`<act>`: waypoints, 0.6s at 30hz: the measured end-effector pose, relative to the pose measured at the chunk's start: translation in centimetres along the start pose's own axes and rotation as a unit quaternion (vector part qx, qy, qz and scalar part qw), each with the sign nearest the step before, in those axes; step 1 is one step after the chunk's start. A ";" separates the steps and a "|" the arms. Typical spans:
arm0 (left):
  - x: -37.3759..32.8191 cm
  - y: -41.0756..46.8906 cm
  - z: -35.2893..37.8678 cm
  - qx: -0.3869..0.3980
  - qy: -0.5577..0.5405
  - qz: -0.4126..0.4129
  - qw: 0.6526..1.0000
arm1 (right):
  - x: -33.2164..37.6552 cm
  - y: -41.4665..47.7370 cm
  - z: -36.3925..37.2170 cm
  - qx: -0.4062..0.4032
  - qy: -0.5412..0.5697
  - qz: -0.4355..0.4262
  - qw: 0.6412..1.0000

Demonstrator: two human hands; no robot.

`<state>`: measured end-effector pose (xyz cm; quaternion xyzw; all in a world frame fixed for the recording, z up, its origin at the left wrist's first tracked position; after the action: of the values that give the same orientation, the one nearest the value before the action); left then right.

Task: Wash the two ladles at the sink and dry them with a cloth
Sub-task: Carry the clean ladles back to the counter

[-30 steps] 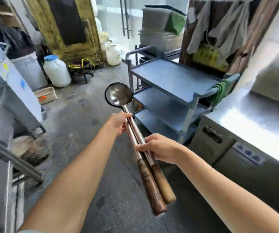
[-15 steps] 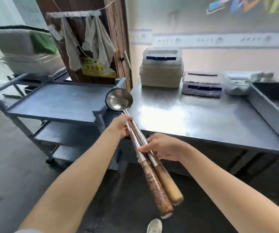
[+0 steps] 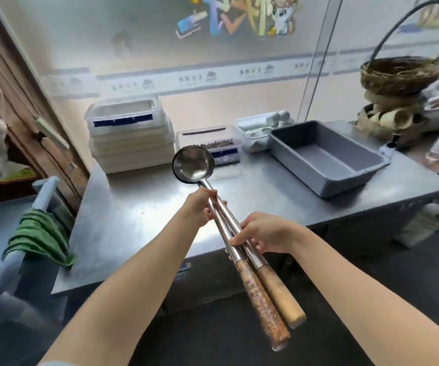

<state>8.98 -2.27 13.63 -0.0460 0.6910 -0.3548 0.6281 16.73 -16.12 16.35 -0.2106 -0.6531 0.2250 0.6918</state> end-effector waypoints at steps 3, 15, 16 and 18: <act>-1.0 2.7 5.7 0.033 0.016 -0.013 0.999 | -0.5 0.0 -5.4 -0.036 0.021 0.006 0.999; -3.9 12.8 28.0 0.056 0.063 -0.032 0.996 | -1.0 -0.8 -29.0 -0.078 0.041 0.007 0.996; -4.3 13.4 30.0 0.055 0.060 -0.036 0.996 | -0.8 -0.9 -31.2 -0.079 0.037 0.007 0.996; -5.2 15.0 33.8 0.052 0.053 -0.044 0.996 | -0.4 -1.2 -35.3 -0.080 0.032 0.006 0.996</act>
<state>46.22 -3.08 11.10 -0.0244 0.7011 -0.4193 0.5762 52.03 -17.21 14.71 -0.2762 -0.6451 0.1697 0.6919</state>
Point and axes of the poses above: each hand's wrist, its own y-axis towards the middle knuckle, its own z-axis out of the palm, x = y × z, the point moved 10 cm from there along y, towards the middle knuckle, and after that the axes turned 15 degrees about y, right-handed, at the moved point
